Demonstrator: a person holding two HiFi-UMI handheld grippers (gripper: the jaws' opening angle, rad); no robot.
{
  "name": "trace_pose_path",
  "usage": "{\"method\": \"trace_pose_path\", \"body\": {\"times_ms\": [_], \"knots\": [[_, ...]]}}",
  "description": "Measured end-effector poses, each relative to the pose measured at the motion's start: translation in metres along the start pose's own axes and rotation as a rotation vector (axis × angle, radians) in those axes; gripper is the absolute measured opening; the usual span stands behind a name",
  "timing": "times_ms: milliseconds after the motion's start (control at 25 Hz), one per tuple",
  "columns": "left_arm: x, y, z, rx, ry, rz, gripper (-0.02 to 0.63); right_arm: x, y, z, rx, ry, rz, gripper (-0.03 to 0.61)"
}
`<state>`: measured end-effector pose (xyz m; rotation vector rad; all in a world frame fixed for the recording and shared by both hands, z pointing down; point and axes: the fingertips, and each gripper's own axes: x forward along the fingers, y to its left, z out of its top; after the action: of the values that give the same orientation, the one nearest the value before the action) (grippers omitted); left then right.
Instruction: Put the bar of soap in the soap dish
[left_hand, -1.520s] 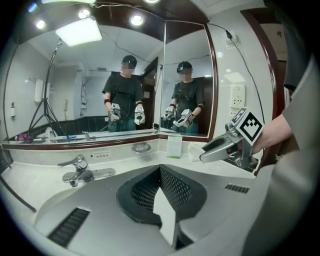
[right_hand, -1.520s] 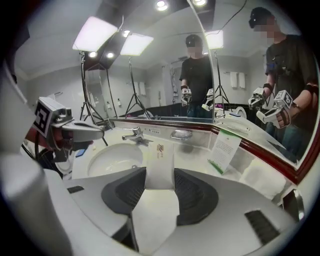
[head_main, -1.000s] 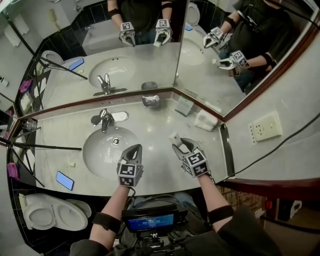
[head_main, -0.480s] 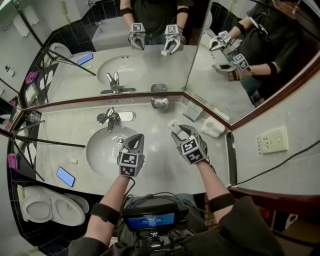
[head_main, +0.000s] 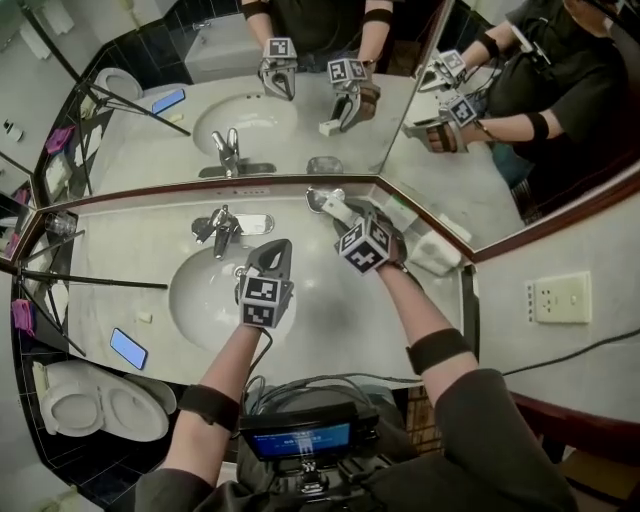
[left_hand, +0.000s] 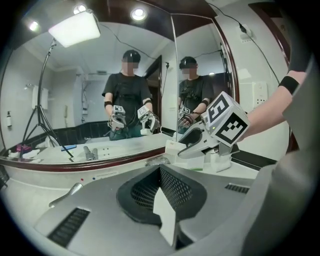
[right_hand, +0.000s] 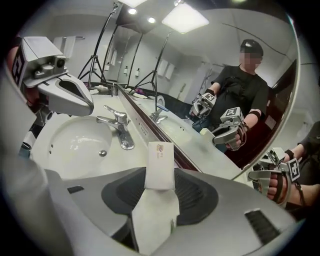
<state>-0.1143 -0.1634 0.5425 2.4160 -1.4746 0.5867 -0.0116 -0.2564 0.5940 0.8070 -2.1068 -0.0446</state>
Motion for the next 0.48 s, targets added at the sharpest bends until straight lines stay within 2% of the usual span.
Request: {"method": "trace_pose_path", "body": {"times_ms": [160,480], "knots": [[0.016,0.008,-0.002,-0.013,0.008,0.003,-0.003,0.037,-0.002,0.001,-0.033,0.055,0.038,0.19],[0.025,0.024,-0.009,-0.042,0.018,0.02,-0.003,0.095,-0.001,-0.014,-0.013,0.172,0.098,0.192]]}}
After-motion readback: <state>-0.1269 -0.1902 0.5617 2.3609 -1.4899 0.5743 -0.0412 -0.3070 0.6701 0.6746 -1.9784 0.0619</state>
